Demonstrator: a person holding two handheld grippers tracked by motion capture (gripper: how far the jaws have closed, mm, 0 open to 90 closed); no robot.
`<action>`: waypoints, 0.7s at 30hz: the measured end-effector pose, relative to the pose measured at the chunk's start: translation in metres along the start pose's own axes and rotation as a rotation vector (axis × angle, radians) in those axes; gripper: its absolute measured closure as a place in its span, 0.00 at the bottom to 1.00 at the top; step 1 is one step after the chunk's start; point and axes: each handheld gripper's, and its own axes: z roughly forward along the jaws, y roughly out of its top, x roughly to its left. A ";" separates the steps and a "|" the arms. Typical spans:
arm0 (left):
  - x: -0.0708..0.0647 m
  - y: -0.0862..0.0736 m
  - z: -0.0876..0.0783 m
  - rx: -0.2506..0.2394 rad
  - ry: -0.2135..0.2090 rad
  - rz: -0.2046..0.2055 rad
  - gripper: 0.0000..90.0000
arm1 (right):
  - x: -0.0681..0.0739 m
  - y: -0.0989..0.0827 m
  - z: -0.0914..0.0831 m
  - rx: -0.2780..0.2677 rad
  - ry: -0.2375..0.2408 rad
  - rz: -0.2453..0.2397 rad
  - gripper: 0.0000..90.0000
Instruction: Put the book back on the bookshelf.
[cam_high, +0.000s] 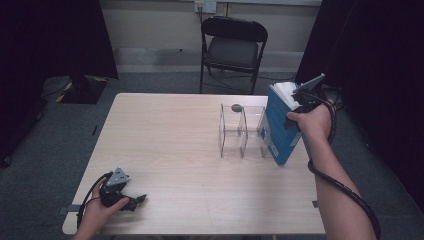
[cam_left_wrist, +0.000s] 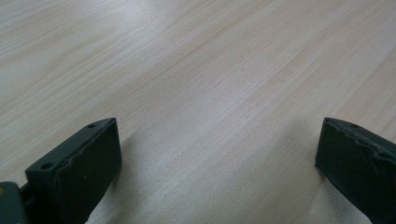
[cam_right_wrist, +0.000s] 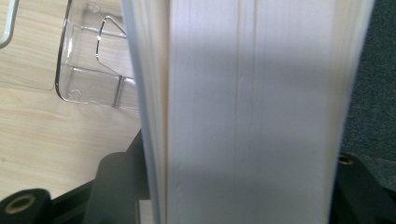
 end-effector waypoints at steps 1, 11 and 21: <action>0.000 0.000 0.000 0.000 0.000 0.000 0.00 | 0.000 0.000 -0.001 0.004 0.002 0.000 0.46; 0.000 0.000 0.000 0.000 0.001 -0.001 0.00 | 0.003 -0.005 -0.007 -0.023 0.010 -0.016 0.41; 0.000 0.000 0.000 -0.001 0.002 0.001 0.00 | 0.007 -0.008 -0.012 -0.013 0.018 -0.039 0.36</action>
